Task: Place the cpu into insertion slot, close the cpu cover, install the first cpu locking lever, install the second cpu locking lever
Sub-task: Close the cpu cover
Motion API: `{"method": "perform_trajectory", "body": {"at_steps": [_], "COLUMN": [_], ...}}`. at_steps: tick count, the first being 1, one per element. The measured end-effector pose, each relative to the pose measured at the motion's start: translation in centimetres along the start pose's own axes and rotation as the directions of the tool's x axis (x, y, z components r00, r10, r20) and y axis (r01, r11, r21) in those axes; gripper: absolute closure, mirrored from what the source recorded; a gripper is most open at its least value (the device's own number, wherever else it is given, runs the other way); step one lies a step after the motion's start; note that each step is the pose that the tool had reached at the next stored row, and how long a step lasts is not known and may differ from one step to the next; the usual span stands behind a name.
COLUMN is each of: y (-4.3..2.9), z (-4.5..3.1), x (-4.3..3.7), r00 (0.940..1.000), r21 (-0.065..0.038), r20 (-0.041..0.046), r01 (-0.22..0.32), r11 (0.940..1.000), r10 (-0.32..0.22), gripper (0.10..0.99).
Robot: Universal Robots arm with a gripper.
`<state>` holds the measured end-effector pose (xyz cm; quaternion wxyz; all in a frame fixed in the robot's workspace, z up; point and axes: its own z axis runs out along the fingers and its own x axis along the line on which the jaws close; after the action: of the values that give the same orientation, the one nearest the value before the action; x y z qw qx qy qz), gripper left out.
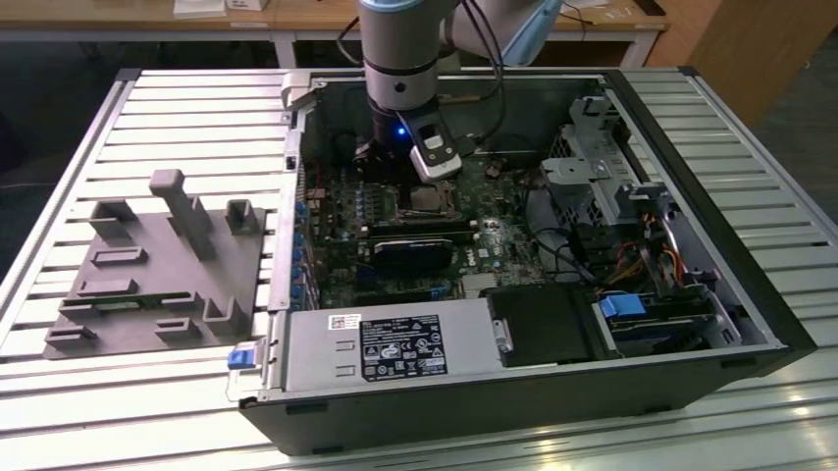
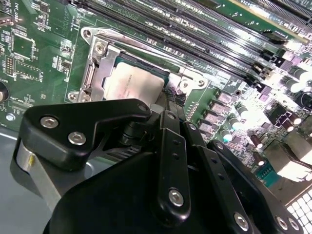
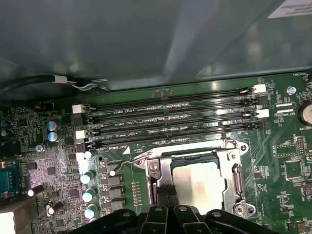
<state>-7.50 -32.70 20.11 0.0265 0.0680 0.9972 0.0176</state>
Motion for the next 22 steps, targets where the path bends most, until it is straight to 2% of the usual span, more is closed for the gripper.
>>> {"method": "perform_trajectory", "body": {"at_steps": [11,19,22], "y": [-0.01,0.03,0.06], "z": [0.19,-0.89,-0.91], "x": [0.05,-0.01,-0.16], "r00": [1.0000,1.0000,1.0000], "r21": [0.000,0.000,0.000], "r20": [0.0000,-0.0001,-0.0002], "r01": [0.000,0.000,0.000], "r11": [1.0000,1.0000,1.0000], "r10": [0.000,0.000,0.000], "gripper": [0.980,0.980,0.980]}}
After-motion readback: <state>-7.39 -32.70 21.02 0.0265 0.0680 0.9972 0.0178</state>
